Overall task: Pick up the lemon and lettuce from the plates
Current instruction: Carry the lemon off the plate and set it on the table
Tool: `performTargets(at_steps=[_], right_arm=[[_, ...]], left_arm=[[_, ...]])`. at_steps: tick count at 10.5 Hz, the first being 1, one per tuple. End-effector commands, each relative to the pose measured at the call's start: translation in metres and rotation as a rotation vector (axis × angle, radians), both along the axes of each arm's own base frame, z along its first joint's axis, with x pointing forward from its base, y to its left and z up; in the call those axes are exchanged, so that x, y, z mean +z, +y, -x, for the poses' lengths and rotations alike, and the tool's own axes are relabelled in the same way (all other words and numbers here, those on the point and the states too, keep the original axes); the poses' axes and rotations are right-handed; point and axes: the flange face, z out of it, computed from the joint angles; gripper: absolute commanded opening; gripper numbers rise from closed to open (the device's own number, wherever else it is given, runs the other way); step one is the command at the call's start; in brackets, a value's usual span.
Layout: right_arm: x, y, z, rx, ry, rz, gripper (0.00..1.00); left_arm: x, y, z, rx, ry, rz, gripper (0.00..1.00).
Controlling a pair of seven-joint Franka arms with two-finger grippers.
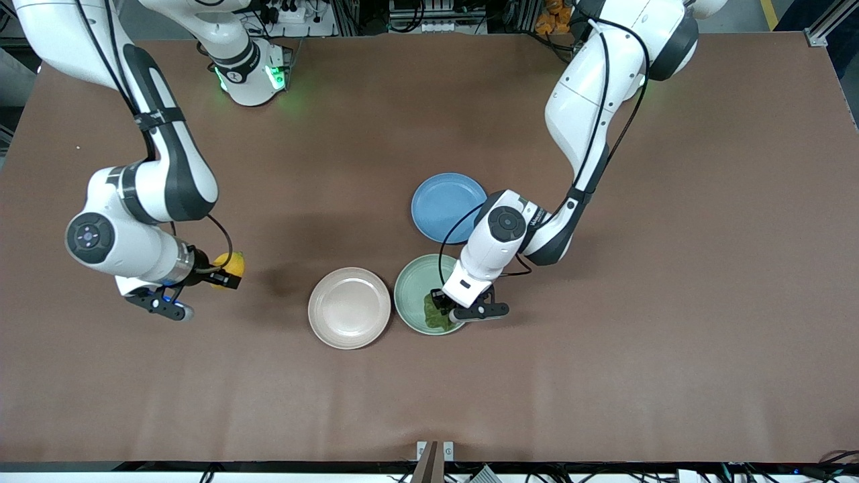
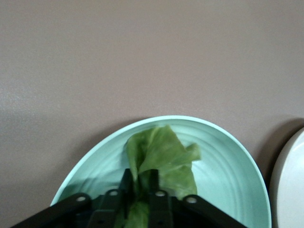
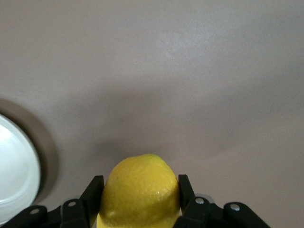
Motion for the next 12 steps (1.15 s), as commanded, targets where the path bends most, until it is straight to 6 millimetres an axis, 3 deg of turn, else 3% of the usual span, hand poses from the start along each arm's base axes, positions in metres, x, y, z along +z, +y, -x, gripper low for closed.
performTargets(at_steps=[1,3,4,9,10,12], right_arm=[[-0.011,-0.025,0.019,0.06,-0.059,0.006,0.15],[-0.028,-0.039,0.021,0.098,-0.084,0.0,0.15],[-0.04,-0.056,0.024,0.112,-0.098,0.003,0.16],[-0.074,-0.115,0.034,0.185,-0.102,0.018,0.2],[-0.078,-0.117,0.034,0.184,-0.096,0.018,0.27],[-0.086,-0.124,0.036,0.154,-0.084,0.015,0.77]], left_arm=[[-0.002,-0.004,0.0,0.009,-0.016,-0.004,0.09],[0.003,0.0,-0.004,0.021,-0.017,0.002,0.01],[0.006,0.0,-0.005,0.023,-0.017,0.004,0.0],[0.014,0.009,-0.009,0.029,0.053,-0.035,0.0],[0.014,0.01,-0.008,0.027,0.072,-0.046,0.0],[0.023,0.017,-0.009,0.028,0.117,-0.074,0.0]])
